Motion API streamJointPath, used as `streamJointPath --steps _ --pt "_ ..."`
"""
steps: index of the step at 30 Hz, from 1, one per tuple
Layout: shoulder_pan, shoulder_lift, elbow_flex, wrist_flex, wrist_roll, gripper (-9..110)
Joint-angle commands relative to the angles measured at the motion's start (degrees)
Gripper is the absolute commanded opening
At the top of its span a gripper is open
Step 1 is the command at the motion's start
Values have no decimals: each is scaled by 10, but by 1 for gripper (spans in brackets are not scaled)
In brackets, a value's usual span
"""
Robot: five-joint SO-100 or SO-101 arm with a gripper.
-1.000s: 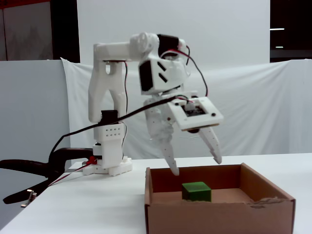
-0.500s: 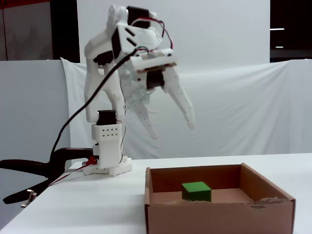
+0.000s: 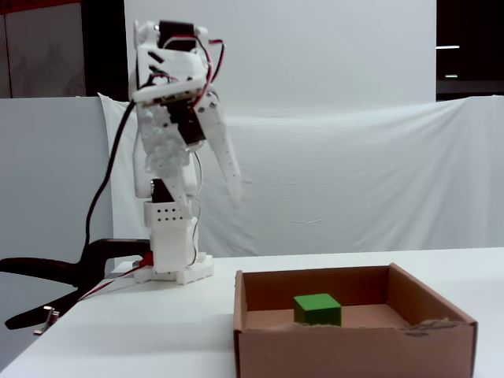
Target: Grasp a green cube and put it in a box.
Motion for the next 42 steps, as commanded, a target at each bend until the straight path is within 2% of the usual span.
streamJointPath --steps 1,11,20,27,34,42 --pt "11 65 46 -24 -18 17" --pt "55 274 307 -45 -70 16" --pt "121 416 475 -59 -94 15" --pt "179 457 510 -30 -136 14" --pt "198 490 565 -54 -153 13" --pt "191 562 569 49 -153 14"
